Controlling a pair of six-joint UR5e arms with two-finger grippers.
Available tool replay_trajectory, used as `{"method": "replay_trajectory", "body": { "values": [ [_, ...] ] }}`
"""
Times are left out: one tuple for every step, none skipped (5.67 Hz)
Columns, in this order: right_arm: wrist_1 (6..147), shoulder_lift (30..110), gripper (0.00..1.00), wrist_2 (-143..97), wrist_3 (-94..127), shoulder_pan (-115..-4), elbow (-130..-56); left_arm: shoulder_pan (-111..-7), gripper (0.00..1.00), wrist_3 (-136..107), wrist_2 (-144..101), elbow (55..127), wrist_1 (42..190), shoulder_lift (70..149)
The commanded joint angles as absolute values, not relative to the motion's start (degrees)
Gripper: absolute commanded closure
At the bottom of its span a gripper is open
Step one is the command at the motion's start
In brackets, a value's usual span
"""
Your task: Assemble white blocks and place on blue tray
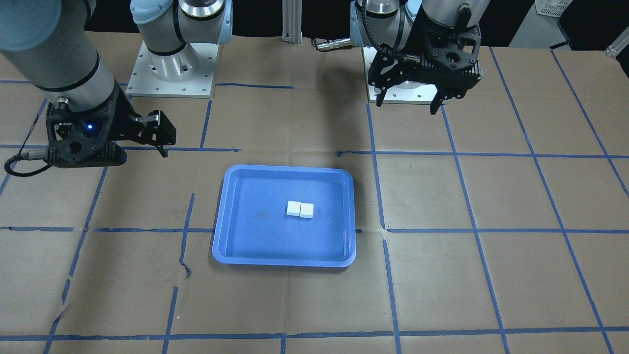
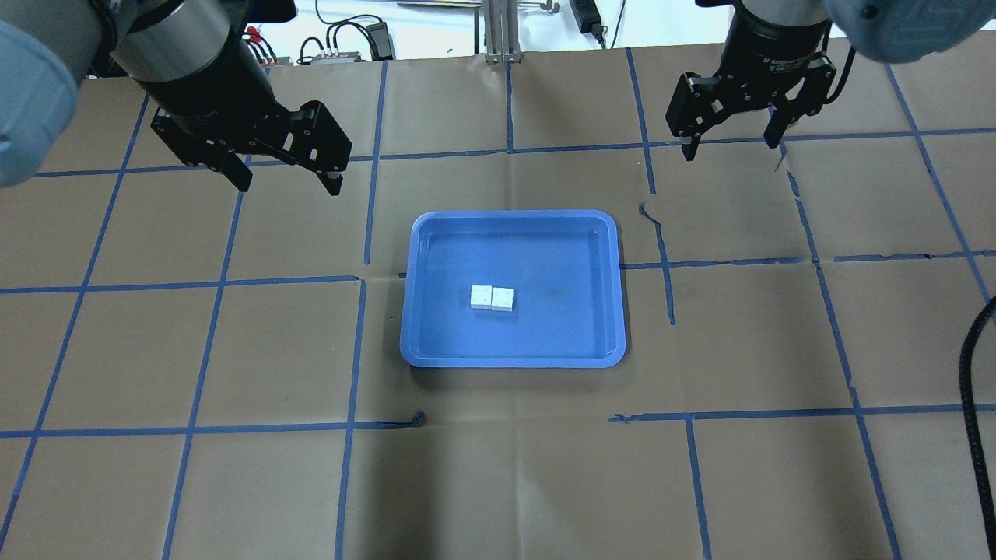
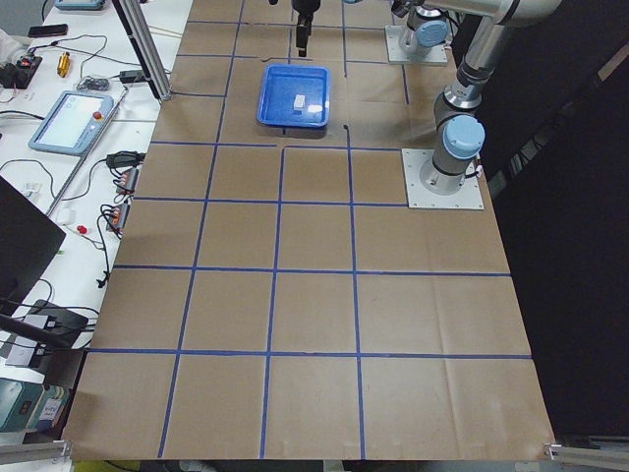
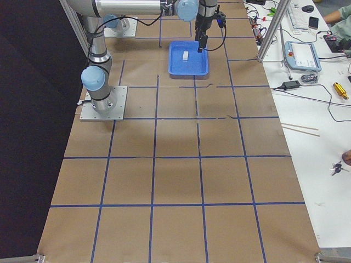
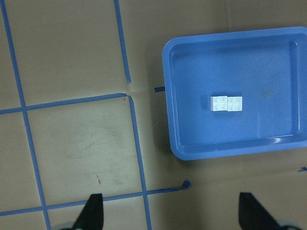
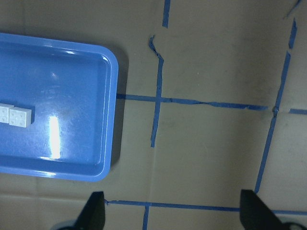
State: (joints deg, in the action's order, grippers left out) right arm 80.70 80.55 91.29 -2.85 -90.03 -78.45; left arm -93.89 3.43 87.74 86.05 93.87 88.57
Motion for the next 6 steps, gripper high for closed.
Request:
{"method": "replay_trajectory", "body": {
  "values": [
    [75.41,82.52,0.0,90.88,1.3,-90.44,-77.86,-93.87,0.0,3.43,87.63,86.04,93.87,88.59],
    [75.85,84.53,0.0,90.7,1.23,-90.53,-81.0,-93.87,0.0,3.34,87.63,86.04,93.78,88.59],
    [76.81,84.81,0.0,90.88,1.32,-90.61,-81.56,-93.87,0.0,3.34,87.63,86.04,93.78,88.59],
    [77.69,84.81,0.0,91.05,1.32,-90.62,-81.56,-93.87,0.0,3.34,87.63,86.04,93.78,88.59],
    [77.96,84.81,0.0,91.14,1.32,-90.53,-81.56,-93.78,0.0,3.43,87.71,86.04,93.78,88.59],
    [78.05,84.81,0.0,91.14,1.23,-90.53,-81.56,-93.87,0.0,3.43,87.71,86.04,93.87,88.59]
  ]
}}
